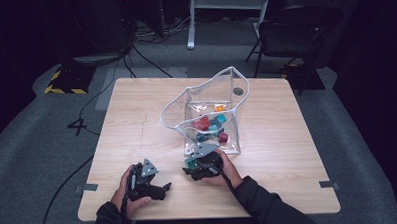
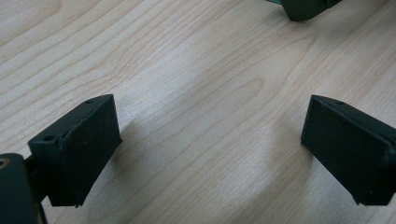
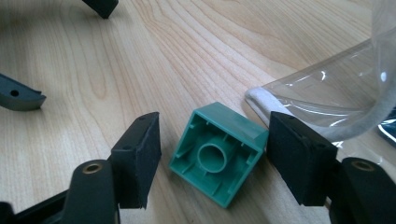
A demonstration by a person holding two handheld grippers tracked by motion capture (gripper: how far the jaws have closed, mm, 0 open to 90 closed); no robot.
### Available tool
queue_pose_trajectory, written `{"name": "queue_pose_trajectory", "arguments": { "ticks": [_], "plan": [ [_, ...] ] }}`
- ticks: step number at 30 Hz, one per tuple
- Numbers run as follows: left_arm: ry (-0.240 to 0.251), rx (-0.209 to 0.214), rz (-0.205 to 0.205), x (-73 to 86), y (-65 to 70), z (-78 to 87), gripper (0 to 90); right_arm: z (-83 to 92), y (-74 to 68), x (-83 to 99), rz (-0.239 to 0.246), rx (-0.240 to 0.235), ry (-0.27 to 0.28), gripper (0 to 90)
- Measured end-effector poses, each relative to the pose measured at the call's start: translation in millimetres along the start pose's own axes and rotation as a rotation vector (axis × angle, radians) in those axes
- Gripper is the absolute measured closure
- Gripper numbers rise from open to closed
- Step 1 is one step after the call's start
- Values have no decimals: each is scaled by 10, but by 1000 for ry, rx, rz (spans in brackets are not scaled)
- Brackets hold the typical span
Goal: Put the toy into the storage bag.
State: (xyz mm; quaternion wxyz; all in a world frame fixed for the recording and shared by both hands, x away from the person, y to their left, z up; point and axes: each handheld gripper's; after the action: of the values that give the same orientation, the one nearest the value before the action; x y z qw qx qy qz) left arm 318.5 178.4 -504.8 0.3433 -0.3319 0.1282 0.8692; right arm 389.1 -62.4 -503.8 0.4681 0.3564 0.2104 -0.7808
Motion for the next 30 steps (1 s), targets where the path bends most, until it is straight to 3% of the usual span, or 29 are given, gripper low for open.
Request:
{"name": "queue_pose_trajectory", "arguments": {
  "ticks": [6, 20, 30],
  "plan": [
    [0, -1, -1, 0, 0, 0, 48, 10, -9, 6, 10, -35, 8, 508],
    [0, -1, -2, 1, 0, 1, 48, 182, -6, 154, 46, -93, 10, 543],
    [1, -1, -1, 1, 1, 0, 48, 352, 24, 280, 55, -99, -2, 557]
  ]
}}
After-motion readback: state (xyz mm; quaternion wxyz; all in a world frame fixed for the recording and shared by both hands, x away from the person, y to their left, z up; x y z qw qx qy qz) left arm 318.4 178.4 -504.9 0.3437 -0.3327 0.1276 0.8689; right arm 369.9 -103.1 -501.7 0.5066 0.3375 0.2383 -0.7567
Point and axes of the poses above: each handheld gripper's, and its own axes: z roughly backward along the jaws, x roughly out of its underside, y roughly to its right, and after that the axes turned 2 degrees about -z, right-handed
